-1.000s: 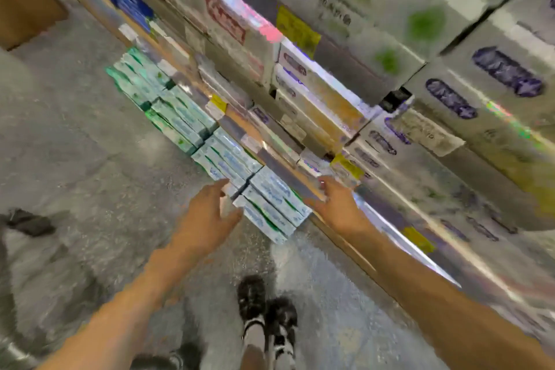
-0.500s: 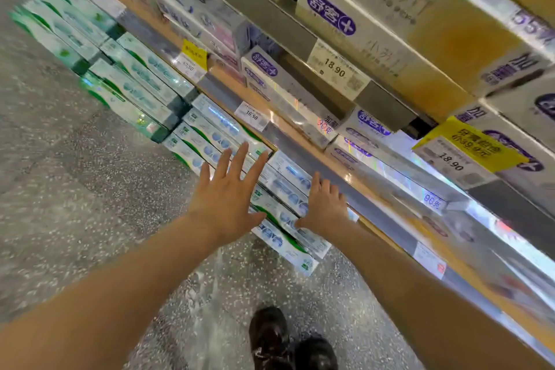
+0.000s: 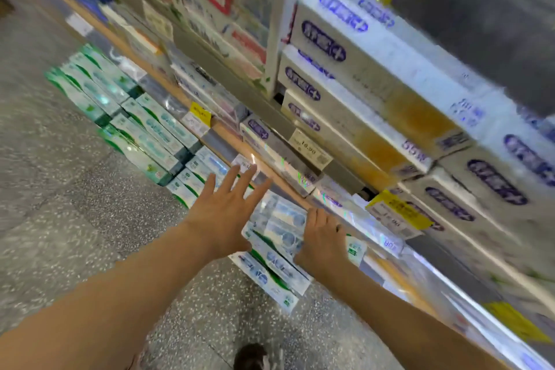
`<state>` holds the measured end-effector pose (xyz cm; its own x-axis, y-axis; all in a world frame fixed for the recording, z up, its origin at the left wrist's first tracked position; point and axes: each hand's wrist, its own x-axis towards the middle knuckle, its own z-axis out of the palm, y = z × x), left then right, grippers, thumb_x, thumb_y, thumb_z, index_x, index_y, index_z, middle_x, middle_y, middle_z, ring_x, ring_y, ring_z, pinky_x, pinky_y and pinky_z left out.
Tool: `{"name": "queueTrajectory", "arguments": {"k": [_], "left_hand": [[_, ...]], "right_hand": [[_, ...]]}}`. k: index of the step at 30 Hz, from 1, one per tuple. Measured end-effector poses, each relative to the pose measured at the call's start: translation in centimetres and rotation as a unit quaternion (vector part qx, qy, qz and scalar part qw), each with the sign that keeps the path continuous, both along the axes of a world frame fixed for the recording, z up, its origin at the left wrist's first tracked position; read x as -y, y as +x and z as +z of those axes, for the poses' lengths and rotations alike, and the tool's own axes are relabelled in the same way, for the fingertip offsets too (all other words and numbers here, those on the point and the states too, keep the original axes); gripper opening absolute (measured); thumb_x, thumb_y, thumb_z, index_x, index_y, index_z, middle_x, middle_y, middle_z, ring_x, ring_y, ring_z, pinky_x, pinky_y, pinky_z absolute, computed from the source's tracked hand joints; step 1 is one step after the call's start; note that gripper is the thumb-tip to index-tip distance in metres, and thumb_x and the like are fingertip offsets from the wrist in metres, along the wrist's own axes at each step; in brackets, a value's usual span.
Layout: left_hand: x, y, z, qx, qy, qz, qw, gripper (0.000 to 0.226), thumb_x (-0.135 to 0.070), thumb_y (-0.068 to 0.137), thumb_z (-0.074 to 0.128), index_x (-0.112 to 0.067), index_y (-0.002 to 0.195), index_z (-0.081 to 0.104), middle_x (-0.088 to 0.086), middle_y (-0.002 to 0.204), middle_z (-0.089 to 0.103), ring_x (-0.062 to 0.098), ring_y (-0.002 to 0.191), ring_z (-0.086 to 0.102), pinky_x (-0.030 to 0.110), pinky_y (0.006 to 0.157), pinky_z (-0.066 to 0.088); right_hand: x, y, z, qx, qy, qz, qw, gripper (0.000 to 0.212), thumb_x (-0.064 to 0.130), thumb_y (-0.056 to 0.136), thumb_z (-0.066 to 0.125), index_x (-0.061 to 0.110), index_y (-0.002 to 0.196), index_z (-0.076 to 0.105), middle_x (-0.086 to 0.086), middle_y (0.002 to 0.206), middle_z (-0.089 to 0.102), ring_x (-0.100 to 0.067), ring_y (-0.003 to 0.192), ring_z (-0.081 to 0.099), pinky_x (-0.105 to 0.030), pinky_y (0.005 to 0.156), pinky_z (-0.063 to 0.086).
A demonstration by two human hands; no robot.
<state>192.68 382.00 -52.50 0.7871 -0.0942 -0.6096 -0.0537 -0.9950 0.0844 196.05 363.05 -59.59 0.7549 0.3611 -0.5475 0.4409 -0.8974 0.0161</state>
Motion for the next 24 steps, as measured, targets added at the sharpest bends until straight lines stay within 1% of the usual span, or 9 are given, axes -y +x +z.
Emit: {"name": "queueTrajectory", "arguments": {"k": [5,6,8,9,11,13,16,21,24], "left_hand": [[-1.4,-0.1,12.4,0.083,0.041,-0.064,0.994,0.131,-0.066,0.078,0.057,-0.021,0.110,-0.061,0.003,0.136,-0.046,0.031,0.124,-0.043,0.052,0.109,-0.019],[-1.9,-0.6,15.5,0.121,0.053,-0.058,0.990,0.131,-0.066,0.077,0.059,-0.019,0.117,-0.057,0.007,0.141,-0.040,0.036,0.127,-0.039,0.055,0.107,-0.021],[-3.0,-2.4,22.1,0.230,0.070,-0.048,0.970,0.114,-0.054,0.077,0.062,-0.009,0.146,-0.017,0.022,0.153,0.023,0.047,0.139,0.016,0.062,0.112,-0.008],[-3.5,-3.7,25.2,0.278,0.060,-0.038,0.958,0.092,-0.044,0.079,0.058,-0.006,0.148,0.009,0.022,0.133,0.052,0.044,0.125,0.046,0.061,0.113,0.001],[-3.7,-6.3,33.0,0.339,0.088,-0.005,0.937,0.060,-0.035,0.082,0.046,-0.004,0.132,0.037,0.018,0.108,0.063,0.040,0.101,0.061,0.053,0.112,0.011],[-3.6,-8.4,38.9,0.361,0.098,0.005,0.927,0.080,-0.048,0.062,0.066,-0.004,0.125,0.042,0.016,0.101,0.063,0.036,0.093,0.061,0.046,0.102,0.032],[-3.1,-14.5,49.9,0.404,0.143,0.049,0.902,0.121,-0.051,0.026,0.083,-0.003,0.129,0.041,0.014,0.100,0.060,0.030,0.093,0.049,0.044,0.082,0.047],[-2.0,-26.0,63.0,0.480,0.250,0.178,0.822,0.122,-0.047,0.026,0.082,-0.001,0.131,0.040,0.017,0.105,0.057,0.032,0.091,0.045,0.042,0.079,0.032],[-1.5,-33.1,67.5,0.515,0.292,0.266,0.761,0.118,-0.041,0.031,0.085,-0.001,0.131,0.039,0.019,0.106,0.057,0.032,0.091,0.045,0.042,0.077,0.031]], "right_hand": [[-4.1,2.0,18.9,0.004,0.087,0.085,0.993,0.087,0.041,0.082,0.066,0.012,0.144,0.012,-0.009,0.141,0.022,-0.030,0.131,0.024,-0.045,0.107,0.023],[-4.7,1.9,22.9,0.020,0.105,0.112,0.988,0.089,0.041,0.081,0.067,0.011,0.144,0.013,-0.010,0.140,0.023,-0.030,0.130,0.026,-0.045,0.107,0.024],[-5.4,1.1,30.3,0.120,0.146,0.171,0.967,0.100,0.050,0.061,0.078,0.006,0.136,0.028,-0.013,0.126,0.035,-0.032,0.113,0.045,-0.045,0.095,0.040],[-5.7,0.6,33.9,0.155,0.161,0.177,0.958,0.107,0.055,0.039,0.081,0.005,0.124,0.040,-0.012,0.111,0.042,-0.029,0.094,0.055,-0.042,0.079,0.049],[-6.3,-1.0,41.6,0.202,0.221,0.188,0.935,0.102,0.051,0.011,0.078,0.010,0.101,0.052,-0.007,0.088,0.054,-0.024,0.069,0.057,-0.033,0.059,0.050],[-6.5,-2.1,46.6,0.238,0.245,0.238,0.909,0.096,0.050,0.016,0.078,0.012,0.100,0.052,-0.005,0.084,0.062,-0.023,0.071,0.055,-0.033,0.063,0.048],[-6.6,-5.4,57.0,0.283,0.302,0.325,0.850,0.100,0.057,0.030,0.081,0.012,0.113,0.048,-0.004,0.093,0.061,-0.025,0.080,0.058,-0.036,0.071,0.051],[-9.1,-12.4,70.2,0.371,0.420,0.450,0.695,0.100,0.049,0.041,0.083,0.012,0.126,0.044,-0.006,0.111,0.064,-0.028,0.098,0.062,-0.051,0.089,0.050],[-10.8,-17.3,75.3,0.410,0.508,0.462,0.600,0.084,0.047,0.058,0.069,0.015,0.131,0.042,-0.007,0.128,0.055,-0.031,0.119,0.043,-0.060,0.099,0.027]]}}
